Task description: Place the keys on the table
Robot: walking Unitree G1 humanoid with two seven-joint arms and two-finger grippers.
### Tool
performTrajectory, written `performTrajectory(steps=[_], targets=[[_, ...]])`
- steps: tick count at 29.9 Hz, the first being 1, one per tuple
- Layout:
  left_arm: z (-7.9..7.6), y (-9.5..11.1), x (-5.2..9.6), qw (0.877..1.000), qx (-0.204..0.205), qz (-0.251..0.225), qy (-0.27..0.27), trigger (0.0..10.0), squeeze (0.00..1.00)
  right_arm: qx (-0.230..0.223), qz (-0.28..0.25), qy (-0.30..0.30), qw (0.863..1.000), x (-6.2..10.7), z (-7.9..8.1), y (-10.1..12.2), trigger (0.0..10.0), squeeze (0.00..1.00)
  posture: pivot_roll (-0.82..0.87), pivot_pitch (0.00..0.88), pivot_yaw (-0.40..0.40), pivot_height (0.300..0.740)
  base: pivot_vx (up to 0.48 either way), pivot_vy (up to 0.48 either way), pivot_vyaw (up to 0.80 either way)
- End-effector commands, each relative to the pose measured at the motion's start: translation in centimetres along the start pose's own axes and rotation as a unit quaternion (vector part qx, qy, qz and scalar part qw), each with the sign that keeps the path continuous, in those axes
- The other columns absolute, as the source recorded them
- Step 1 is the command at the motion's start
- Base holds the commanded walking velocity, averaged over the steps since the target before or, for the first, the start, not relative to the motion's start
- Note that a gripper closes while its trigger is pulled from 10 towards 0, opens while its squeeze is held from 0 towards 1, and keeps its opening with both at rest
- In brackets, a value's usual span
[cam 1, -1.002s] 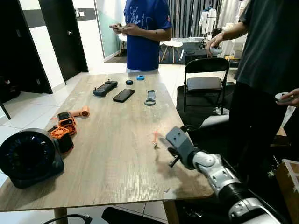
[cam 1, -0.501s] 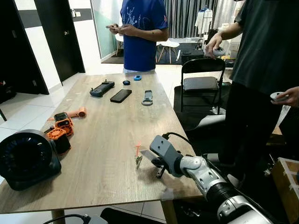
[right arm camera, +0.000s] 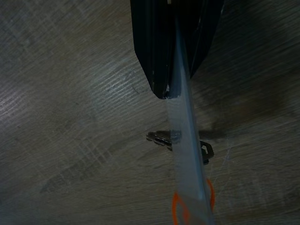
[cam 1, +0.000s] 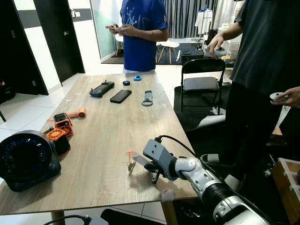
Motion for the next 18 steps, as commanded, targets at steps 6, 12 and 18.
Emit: performTrajectory(steps=[6, 12, 18], targets=[[-0.2, -0.3, 0.2, 1.000, 0.005, 0.002, 0.000, 10.0, 0.00, 0.010, -0.011, -0.016, 1.000, 0.0, -0.3, 0.3, 10.0, 0.00, 0.01, 0.073, 0.038, 0.740, 0.000, 0.000, 0.00], [-0.2, -0.3, 0.2, 1.000, 0.004, 0.005, -0.001, 10.0, 0.00, 0.006, -0.041, -0.026, 0.999, 0.2, -0.6, 1.2, 10.0, 0.00, 0.01, 0.072, 0.042, 0.740, 0.000, 0.000, 0.00], [-0.1, -0.4, 0.2, 1.000, 0.003, 0.007, -0.001, 10.0, 0.00, 0.015, -0.064, -0.033, 0.997, 0.3, -0.8, 2.0, 10.0, 0.00, 0.01, 0.073, 0.042, 0.740, 0.000, 0.000, 0.00]])
Point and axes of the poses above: a point about 5 cm out from each wrist's last joint towards the gripper, its own x axis pointing back from the gripper into the wrist, its own y axis along the axis of the wrist's last joint, z = x × y, the point moved 2 cm from there along -x, pointing out of the wrist towards the gripper, and after that the axes turned 10 degrees about -x, right-handed, at the moved point
